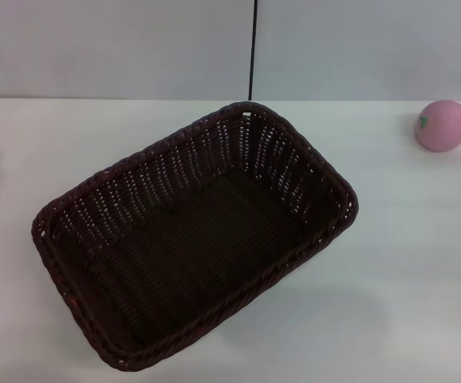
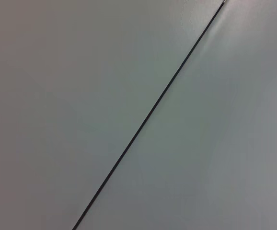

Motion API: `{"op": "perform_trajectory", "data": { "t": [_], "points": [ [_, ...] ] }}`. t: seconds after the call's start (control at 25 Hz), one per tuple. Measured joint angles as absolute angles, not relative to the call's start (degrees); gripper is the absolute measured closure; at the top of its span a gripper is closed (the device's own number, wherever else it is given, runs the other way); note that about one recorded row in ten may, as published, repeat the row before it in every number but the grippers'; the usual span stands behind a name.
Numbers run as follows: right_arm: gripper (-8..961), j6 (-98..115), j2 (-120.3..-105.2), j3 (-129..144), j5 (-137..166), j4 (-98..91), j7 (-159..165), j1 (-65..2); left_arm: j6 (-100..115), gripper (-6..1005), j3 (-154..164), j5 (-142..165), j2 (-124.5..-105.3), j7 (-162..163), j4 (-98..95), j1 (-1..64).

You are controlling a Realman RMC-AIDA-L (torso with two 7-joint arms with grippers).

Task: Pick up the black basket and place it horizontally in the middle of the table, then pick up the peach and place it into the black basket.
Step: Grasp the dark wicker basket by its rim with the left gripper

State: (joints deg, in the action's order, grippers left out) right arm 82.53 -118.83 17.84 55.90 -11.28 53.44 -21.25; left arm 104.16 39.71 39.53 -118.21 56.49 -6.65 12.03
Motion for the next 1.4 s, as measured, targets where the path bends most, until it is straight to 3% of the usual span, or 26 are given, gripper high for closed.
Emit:
{"op": "perform_trajectory", "data": {
  "t": [0.12, 0.4, 0.64, 0.84, 1.16, 1.4],
  "points": [
    [475, 82.53, -118.83, 17.84, 55.90, -11.27, 53.42, -21.27, 104.15, 351, 39.76, 39.50, -118.21, 56.50, -6.65, 12.08],
    [475, 82.48, -118.75, 17.84, 55.90, -11.24, 53.33, -21.44, 104.63, 211, 40.35, 39.67, -118.16, 56.98, -7.24, 12.12],
    [476, 82.22, -118.73, 17.84, 55.90, -11.24, 53.35, -21.46, 105.30, 188, 41.94, 40.22, -117.79, 58.06, -9.24, 11.87],
    [476, 82.18, -118.74, 17.85, 55.90, -11.25, 53.36, -21.52, 105.33, 182, 44.60, 48.89, -113.50, 72.88, -23.14, 12.00],
    [476, 82.01, -118.74, 17.10, 55.80, -11.14, 53.36, -21.37, 102.55, 190, 44.13, 68.47, -106.13, 97.00, -37.00, 21.03],
    [475, 81.90, -118.74, 16.94, 55.80, -11.07, 53.37, -21.06, 101.61, 215, 44.06, 75.27, -105.43, 102.97, -41.91, 23.77]
  ]
}}
